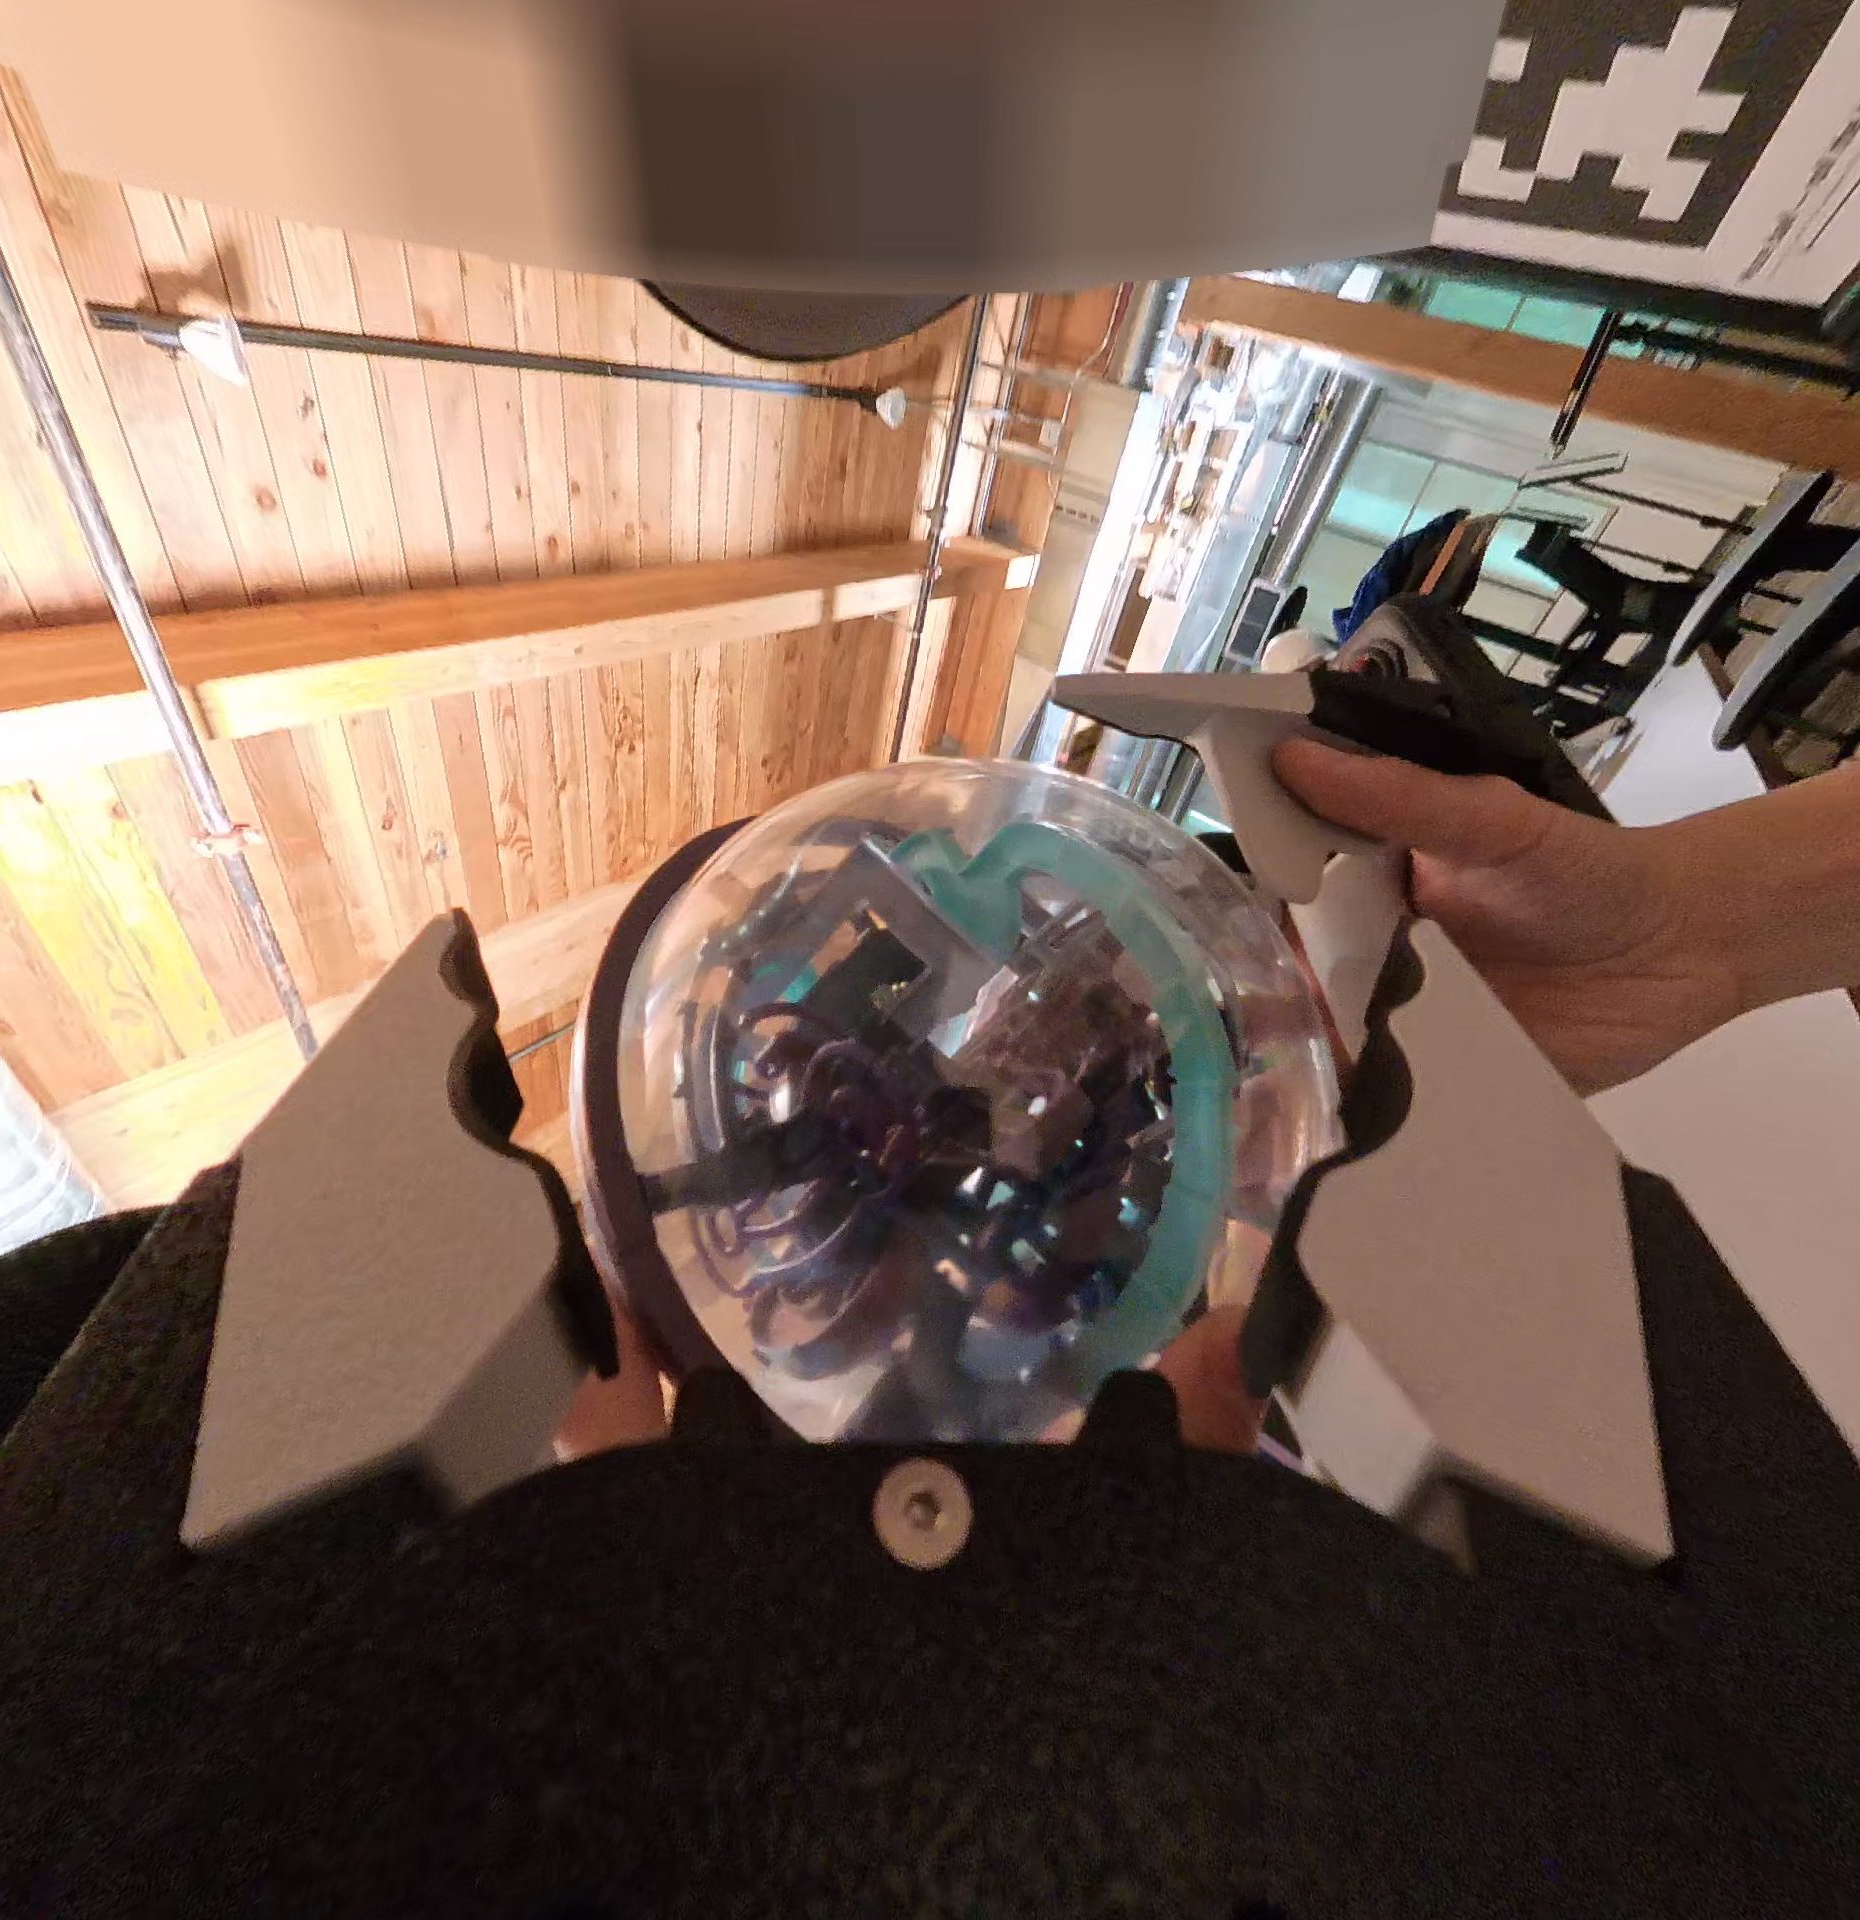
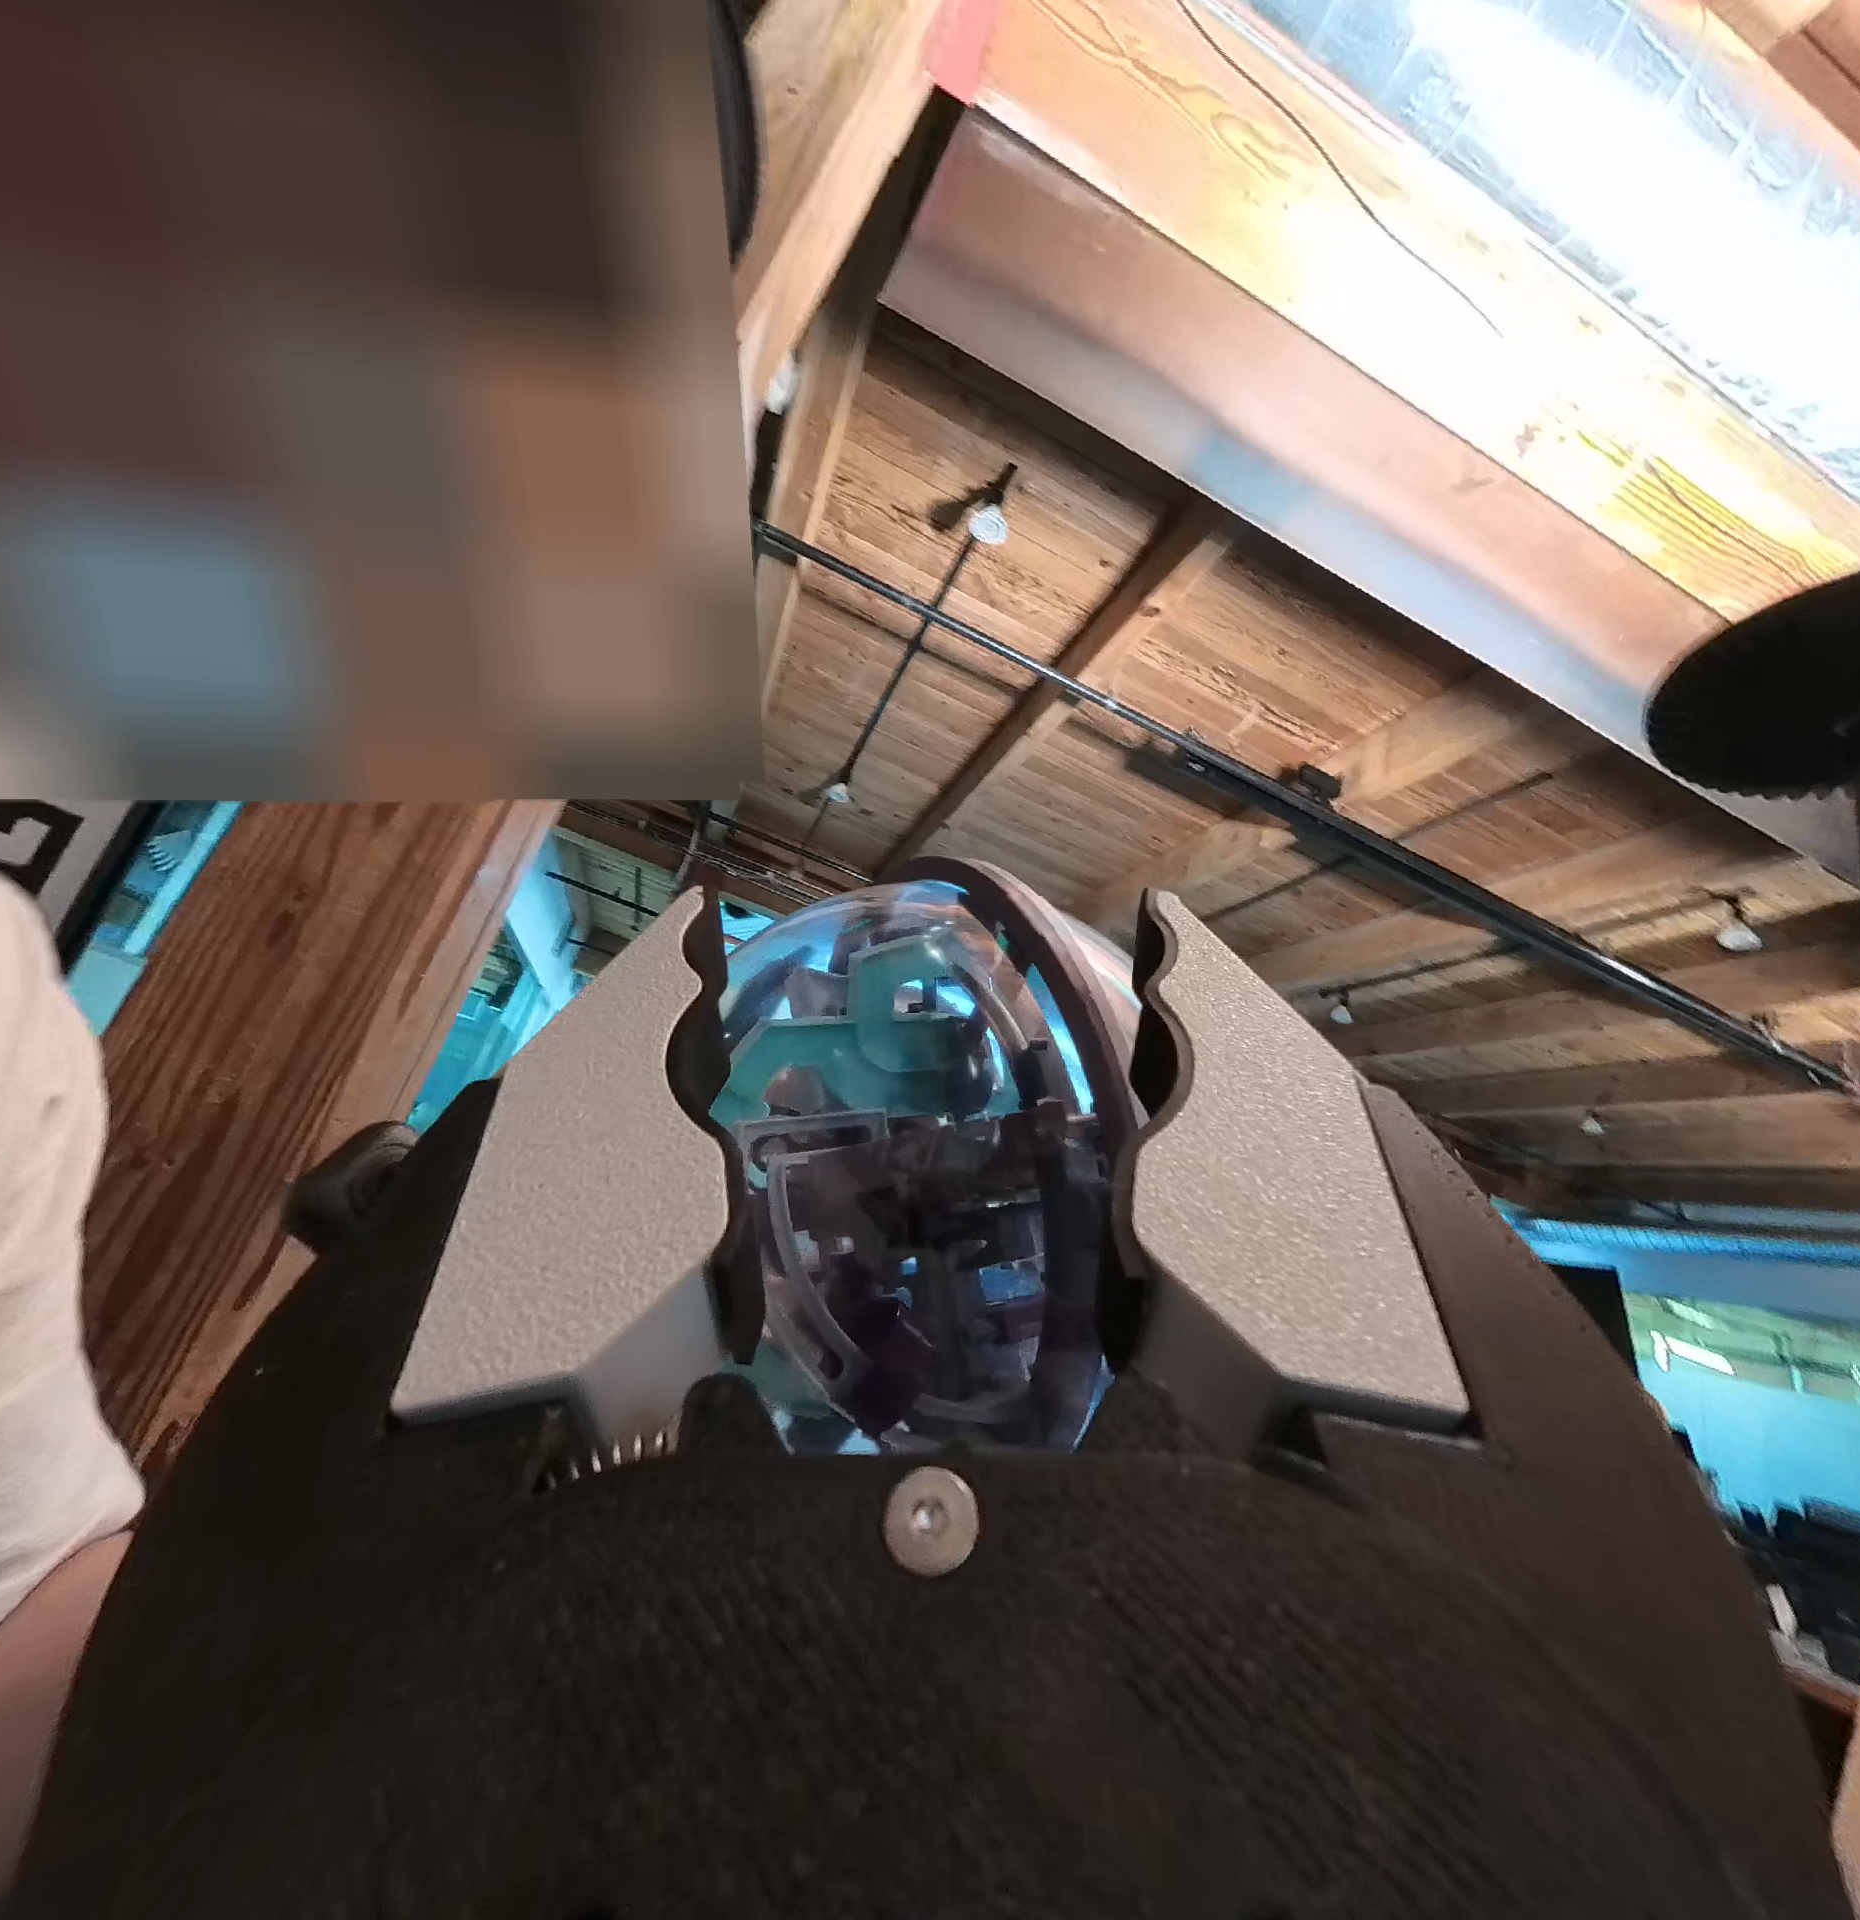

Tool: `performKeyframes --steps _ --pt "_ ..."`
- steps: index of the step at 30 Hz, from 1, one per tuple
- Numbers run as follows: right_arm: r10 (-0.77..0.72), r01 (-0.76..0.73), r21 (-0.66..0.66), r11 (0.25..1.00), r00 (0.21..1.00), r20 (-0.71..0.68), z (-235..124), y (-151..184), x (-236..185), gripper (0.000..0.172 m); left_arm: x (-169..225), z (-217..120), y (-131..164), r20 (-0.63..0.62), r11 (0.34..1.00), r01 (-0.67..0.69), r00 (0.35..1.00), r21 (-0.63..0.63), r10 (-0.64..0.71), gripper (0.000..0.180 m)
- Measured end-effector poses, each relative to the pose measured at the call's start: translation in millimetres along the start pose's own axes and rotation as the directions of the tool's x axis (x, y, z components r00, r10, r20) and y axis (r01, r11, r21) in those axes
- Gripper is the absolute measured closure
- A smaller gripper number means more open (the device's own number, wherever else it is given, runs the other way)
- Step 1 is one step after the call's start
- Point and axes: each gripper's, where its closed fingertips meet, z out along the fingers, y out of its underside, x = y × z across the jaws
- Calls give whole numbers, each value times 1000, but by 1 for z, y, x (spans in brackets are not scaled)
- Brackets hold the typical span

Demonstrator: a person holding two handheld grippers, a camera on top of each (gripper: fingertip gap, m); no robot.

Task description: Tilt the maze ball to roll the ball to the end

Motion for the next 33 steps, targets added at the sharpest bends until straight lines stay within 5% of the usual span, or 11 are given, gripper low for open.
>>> performKeyframes --steps 33 --pt "-242 291 -163 943 933 268 12 29 -57 78 -28 -4 8 85 981 191 978 22 -193 24"
